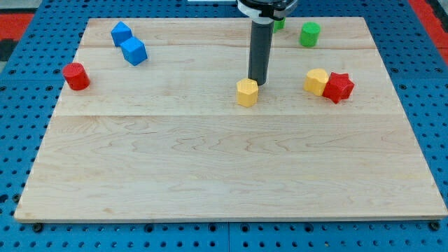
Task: Push yellow hexagon towards bottom
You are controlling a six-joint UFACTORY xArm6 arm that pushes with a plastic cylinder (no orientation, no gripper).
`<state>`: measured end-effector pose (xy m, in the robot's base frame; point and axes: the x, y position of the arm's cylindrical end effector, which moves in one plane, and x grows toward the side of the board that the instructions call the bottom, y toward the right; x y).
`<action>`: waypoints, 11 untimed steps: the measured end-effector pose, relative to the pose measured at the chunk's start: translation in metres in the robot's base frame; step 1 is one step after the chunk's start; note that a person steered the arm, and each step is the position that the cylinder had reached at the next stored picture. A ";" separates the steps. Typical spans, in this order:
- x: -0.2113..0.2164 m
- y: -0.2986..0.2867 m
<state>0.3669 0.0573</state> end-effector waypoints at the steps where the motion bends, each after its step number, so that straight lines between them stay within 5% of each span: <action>1: -0.003 0.005; 4: 0.011 0.011; 6: 0.064 -0.025; 8: 0.025 -0.101; 11: 0.012 -0.093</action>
<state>0.3791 -0.0352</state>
